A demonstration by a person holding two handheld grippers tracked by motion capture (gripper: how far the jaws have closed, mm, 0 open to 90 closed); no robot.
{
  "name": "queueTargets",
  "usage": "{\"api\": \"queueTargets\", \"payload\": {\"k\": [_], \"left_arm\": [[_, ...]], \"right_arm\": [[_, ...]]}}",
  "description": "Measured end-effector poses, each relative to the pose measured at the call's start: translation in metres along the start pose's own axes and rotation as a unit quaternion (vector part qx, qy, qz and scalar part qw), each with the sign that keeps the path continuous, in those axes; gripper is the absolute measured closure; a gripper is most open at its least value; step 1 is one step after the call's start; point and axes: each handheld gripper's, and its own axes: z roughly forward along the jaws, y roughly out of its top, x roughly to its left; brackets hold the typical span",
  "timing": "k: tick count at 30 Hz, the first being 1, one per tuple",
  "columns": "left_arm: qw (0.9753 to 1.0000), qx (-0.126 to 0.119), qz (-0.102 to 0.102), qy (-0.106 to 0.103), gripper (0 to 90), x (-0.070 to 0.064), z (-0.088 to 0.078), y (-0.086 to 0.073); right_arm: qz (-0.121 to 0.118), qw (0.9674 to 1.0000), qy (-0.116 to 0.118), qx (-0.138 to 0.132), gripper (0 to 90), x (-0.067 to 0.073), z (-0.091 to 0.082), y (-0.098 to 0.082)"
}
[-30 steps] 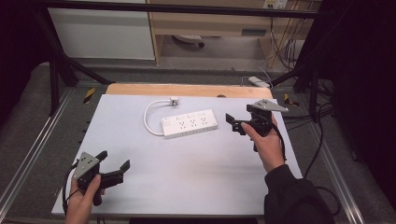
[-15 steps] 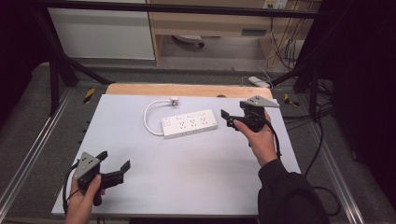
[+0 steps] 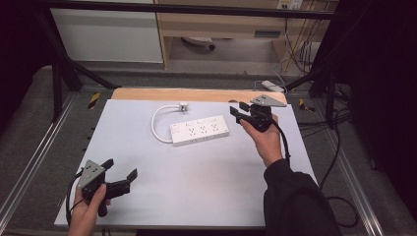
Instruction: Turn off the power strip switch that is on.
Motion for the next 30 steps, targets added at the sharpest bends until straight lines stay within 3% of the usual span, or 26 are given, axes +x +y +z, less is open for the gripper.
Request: {"api": "queueTargets", "payload": {"k": [8,14,30], "left_arm": [[1.0,-0.004,-0.001,0.0,5.5,0.0,0.0,0.0],[1.0,-0.004,-0.001,-0.002,5.5,0.0,0.0,0.001],[1.0,-0.001,-0.006,0.002,5.5,0.002,0.001,0.001]], "right_arm": [[-0.021,0.9997,0.01,-0.01,79.4,0.005,0.014,0.004],[-0.026,0.9996,0.011,-0.007,87.5,0.007,0.027,0.006],[-0.008,0.9998,-0.003,0.017,90.0,0.001,0.063,0.008]]}}
